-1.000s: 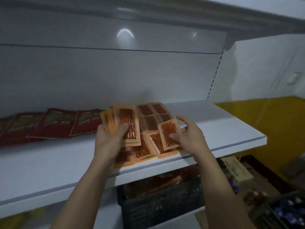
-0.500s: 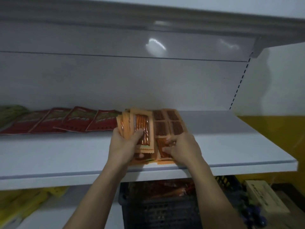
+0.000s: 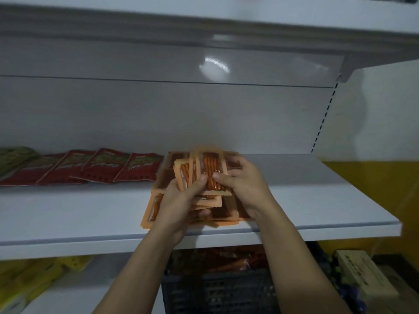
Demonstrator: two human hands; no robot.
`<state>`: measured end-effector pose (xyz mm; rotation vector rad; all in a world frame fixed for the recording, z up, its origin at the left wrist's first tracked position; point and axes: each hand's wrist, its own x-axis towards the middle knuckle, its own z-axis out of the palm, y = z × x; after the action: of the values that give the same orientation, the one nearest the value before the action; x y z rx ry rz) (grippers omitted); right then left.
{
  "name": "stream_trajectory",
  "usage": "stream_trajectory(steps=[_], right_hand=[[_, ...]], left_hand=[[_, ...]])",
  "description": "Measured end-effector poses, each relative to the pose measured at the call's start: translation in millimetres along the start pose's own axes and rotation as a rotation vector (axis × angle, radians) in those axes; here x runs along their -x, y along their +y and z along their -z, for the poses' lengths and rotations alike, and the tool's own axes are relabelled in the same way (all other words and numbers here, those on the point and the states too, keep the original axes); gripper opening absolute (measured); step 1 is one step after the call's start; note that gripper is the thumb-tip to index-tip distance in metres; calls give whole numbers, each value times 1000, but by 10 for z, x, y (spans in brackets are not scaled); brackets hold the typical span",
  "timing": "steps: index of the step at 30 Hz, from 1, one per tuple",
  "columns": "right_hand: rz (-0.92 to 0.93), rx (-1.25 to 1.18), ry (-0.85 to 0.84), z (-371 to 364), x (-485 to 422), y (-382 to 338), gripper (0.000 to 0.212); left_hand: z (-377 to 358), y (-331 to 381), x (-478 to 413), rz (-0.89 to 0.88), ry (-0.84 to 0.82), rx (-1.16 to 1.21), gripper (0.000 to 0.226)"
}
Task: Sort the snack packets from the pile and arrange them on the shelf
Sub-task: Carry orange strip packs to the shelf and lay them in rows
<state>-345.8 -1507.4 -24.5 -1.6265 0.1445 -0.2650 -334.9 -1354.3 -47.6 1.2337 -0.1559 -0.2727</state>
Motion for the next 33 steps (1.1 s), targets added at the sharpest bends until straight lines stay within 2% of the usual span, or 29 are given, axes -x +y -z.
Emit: stream_trajectory(steps=[2, 5, 9, 15, 20, 25, 30, 33], right_hand=[[20, 53, 45, 38, -45, 25, 64], [114, 173, 134, 152, -81, 23, 50], [105, 288, 236, 502, -117, 114, 35], [-32, 411, 127, 715, -57, 322, 26], [-122, 349, 78, 630, -62, 435, 27], [-98, 612, 51, 668, -63, 533, 35], [-82, 673, 45, 669, -61, 527, 36], [31, 652, 88, 639, -39, 442, 34]], left_hand=[[-16, 29, -6, 25, -10, 29, 40], [-27, 41, -31, 30, 15, 14, 36], [26, 51, -59, 16, 83, -12, 35], [161, 76, -68, -8, 181, 1, 40], [188, 53, -44, -30, 208, -18, 33], [200, 26, -63, -33, 215, -43, 40], [176, 24, -73, -32, 229, -46, 41], [181, 41, -86, -27, 239, -41, 42]])
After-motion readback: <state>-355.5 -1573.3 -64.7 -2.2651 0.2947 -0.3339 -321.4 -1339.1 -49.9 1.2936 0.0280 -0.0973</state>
